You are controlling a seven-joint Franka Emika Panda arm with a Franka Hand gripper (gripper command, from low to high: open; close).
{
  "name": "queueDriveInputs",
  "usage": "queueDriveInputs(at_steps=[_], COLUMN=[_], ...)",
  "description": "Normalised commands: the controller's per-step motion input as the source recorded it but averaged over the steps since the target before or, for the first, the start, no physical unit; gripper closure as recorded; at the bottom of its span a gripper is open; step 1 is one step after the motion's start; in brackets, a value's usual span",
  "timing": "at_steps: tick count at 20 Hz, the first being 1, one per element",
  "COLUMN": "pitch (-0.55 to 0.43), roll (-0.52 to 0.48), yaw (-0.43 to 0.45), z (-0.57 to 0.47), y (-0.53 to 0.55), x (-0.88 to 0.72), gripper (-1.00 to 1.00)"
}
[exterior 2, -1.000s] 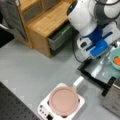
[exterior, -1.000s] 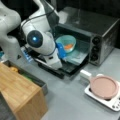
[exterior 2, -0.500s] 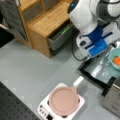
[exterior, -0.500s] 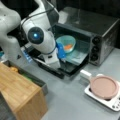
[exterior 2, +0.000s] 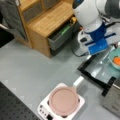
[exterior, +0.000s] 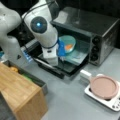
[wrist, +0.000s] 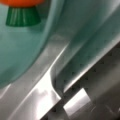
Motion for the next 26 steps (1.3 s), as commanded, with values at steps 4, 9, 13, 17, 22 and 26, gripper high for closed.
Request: queueDriveInputs(at_steps=[4,9,13,17,22,26], pitch=[-0.042,-0.034,-0.031,-0.082,-0.089,-0.113], roll=[-0.365,-0.232,-0.205,-0.186,-0.207,-0.193], yaw=[-0.086,-0.07,-0.153,-0.056,0.023,0.023], z=[0.03,-0.04,-0.08,-0.11,-0.07,-0.06], y=[0.13,0.06,0.03,-0.01,-0.02,0.03], x=[0.06,0.02,-0.02,-0.09,-0.14,-0.12], gripper=[-1.0,-1.0,-1.0,-1.0,-1.0,-1.0])
